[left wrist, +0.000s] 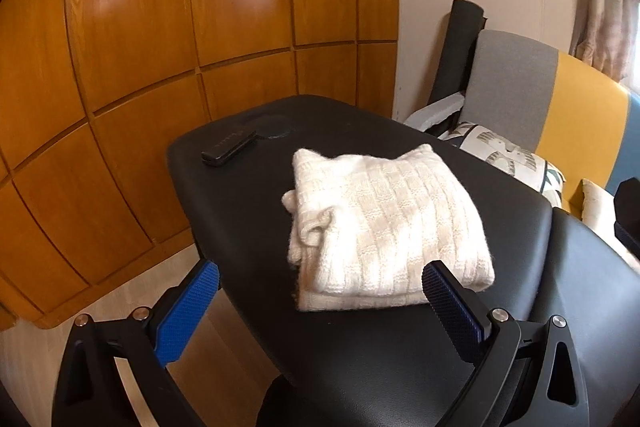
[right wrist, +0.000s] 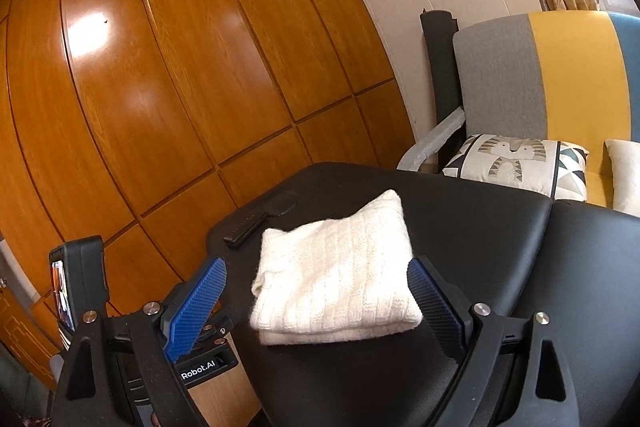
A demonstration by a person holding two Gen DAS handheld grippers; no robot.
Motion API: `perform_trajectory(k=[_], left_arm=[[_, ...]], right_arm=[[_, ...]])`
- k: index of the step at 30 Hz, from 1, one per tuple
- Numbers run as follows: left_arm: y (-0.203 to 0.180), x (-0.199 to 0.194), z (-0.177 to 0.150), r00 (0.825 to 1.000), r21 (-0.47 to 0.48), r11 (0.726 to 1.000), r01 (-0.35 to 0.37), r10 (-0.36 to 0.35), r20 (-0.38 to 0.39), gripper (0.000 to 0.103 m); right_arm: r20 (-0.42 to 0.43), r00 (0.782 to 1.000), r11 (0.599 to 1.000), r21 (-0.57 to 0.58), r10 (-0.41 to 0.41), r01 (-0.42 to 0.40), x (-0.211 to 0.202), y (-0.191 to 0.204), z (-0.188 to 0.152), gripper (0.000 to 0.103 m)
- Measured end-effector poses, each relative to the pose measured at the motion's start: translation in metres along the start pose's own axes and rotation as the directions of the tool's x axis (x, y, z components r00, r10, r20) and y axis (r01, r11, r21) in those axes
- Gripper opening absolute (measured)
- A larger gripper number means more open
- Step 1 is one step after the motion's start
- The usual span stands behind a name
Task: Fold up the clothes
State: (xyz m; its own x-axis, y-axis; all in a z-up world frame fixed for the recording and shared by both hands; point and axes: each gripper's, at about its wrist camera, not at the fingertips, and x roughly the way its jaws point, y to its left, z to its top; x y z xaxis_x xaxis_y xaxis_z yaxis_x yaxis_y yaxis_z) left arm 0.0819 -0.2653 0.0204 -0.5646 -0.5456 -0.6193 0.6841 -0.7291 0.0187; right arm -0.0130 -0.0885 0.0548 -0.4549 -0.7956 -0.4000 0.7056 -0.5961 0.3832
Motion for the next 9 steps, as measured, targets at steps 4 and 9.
perform_trajectory(k=[4, 9], left_arm=[[0.0025, -0.0031, -0.0006, 0.999, -0.023, 0.999, 0.024, -0.024, 0.025, 0.103], [0.0075, -0.0054, -0.0005, 0.998, -0.053, 0.998, 0.035, -0.032, 0.053, 0.103]], right_arm=[[0.0, 1.0, 1.0, -0.004, 0.001, -0.001, -0.0004, 0.0007, -0.0013, 0.095], [0.005, 1.0, 1.0, -0.019, 0.005, -0.005, 0.0006, 0.0044, -0.0038, 0.095]])
